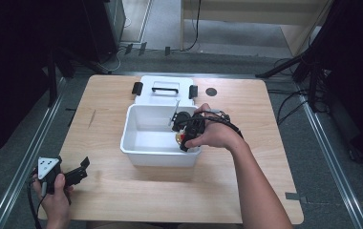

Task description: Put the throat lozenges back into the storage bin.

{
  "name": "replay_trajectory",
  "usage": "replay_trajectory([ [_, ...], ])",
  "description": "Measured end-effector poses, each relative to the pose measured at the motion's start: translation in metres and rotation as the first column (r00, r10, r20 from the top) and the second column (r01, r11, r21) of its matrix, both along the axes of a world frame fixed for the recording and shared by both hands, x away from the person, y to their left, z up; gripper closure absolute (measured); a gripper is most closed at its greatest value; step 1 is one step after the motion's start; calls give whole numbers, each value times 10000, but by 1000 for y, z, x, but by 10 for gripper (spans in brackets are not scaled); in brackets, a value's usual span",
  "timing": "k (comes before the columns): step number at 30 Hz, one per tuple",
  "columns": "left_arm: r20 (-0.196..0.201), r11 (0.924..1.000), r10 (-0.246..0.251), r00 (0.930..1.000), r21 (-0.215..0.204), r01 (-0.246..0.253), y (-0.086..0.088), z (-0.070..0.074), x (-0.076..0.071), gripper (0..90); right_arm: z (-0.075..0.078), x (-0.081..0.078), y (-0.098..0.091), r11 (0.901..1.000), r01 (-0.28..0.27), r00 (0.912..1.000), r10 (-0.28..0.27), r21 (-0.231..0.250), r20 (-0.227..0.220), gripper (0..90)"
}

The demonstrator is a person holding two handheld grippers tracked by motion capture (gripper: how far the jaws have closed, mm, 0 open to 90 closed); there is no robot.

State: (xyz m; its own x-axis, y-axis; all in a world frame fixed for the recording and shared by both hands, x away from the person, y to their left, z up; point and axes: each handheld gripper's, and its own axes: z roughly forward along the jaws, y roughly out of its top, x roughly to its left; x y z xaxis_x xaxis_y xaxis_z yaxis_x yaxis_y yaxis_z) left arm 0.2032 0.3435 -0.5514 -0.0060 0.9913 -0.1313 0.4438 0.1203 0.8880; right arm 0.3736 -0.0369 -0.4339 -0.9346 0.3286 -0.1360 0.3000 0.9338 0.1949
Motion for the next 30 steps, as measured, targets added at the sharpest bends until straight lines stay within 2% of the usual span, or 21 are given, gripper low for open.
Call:
replay_trajectory([
  [5, -1, 10000, -5, 10000, -4, 5, 0, 0, 0, 0, -1, -2, 0, 10000, -36, 10000, 36, -80, 20, 198],
  [8, 20, 10000, 7, 10000, -24, -7, 0, 0, 0, 0, 0, -2, -1, 9998, 158, 9999, -158, -100, -14, 195],
  [12, 16, 10000, -2, 10000, -8, 2, 0, 0, 0, 0, 0, -2, -2, 10000, 79, 10000, -79, 7, -20, 187],
  [16, 6, 10000, 4, 10000, 13, -4, 0, 0, 0, 0, 3, -3, -2, 9998, 173, 9998, -174, 117, 61, 225],
  [19, 39, 10000, 22, 10000, -17, -22, 0, 0, 0, 0, 13, -6, -2, 9968, 254, 9997, -256, 753, 12, 264],
  [21, 29, 10000, 20, 10000, -11, -20, 0, 0, 0, 0, 16, -6, -2, 9956, 269, 9996, -271, 902, 4, 273],
  [22, 17, 10000, 10, 10000, 4, -10, 0, 0, 0, 0, 23, -7, -3, 9921, 419, 9991, -425, 1183, 31, 280],
  [30, -9, 10000, -8, 10000, 33, 8, 0, 0, 0, 0, 45, -12, -14, 9771, 885, 9955, -934, 1936, 163, 290],
])
